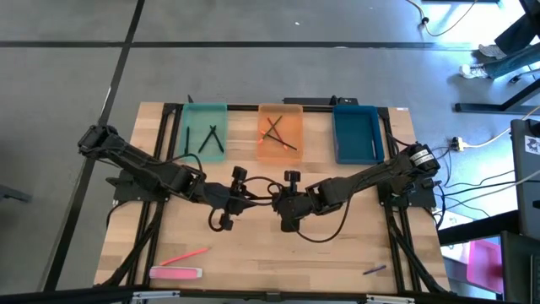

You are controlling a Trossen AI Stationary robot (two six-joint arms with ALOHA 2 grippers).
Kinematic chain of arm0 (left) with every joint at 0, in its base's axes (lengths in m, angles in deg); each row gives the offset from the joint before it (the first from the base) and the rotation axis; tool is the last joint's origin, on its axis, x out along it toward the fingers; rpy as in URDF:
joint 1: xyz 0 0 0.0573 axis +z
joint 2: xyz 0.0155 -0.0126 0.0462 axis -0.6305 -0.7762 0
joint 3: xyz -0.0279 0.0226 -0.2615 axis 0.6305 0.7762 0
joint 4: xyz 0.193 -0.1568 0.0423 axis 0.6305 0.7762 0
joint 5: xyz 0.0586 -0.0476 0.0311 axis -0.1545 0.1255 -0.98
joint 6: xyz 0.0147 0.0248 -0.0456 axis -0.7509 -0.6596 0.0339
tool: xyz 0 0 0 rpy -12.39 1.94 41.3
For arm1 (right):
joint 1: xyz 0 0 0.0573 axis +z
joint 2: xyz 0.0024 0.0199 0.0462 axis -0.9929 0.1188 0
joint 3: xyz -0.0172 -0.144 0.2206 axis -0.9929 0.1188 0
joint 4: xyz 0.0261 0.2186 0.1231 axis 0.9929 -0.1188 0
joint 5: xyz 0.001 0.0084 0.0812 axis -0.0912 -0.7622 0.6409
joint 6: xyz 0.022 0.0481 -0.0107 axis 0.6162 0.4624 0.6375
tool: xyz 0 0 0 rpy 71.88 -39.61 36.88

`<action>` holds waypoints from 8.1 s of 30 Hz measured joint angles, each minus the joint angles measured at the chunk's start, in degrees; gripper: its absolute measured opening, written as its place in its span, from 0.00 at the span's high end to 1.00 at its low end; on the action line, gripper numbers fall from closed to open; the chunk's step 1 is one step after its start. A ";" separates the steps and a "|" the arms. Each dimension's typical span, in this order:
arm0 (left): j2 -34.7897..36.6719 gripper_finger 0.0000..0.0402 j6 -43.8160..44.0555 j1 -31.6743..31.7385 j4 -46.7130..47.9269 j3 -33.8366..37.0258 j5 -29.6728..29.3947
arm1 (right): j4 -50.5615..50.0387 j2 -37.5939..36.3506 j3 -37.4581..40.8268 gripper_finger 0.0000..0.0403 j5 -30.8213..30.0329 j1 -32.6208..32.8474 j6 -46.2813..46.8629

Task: Sort crayons/erasers/pens/pencils in bins
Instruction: Put the black pen into the green bin, then put the pink pencil into the orange bin

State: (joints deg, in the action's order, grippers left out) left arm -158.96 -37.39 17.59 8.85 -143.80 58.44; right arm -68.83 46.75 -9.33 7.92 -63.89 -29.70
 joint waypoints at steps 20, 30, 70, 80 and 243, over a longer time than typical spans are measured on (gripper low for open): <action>0.02 0.93 -0.03 0.02 0.00 0.00 -0.35 | -0.08 0.00 0.00 0.83 0.64 0.02 0.21; 0.02 0.96 -0.01 0.00 0.33 0.00 -0.15 | 0.03 0.00 0.00 0.79 3.07 0.00 -1.48; 9.69 0.96 42.74 19.49 38.42 0.02 -29.58 | -10.53 0.00 0.00 0.58 0.08 0.02 10.82; 9.63 0.96 46.17 33.50 41.21 1.70 -25.44 | -9.83 0.00 0.00 0.58 0.03 0.02 10.84; -15.29 0.79 68.58 -32.11 19.56 10.91 0.18 | 27.00 3.69 0.04 0.58 12.47 1.93 -13.49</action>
State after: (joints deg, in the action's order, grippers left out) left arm -174.24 31.18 -14.52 28.41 -132.89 58.62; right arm -41.83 50.44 -9.29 20.39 -61.96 -43.19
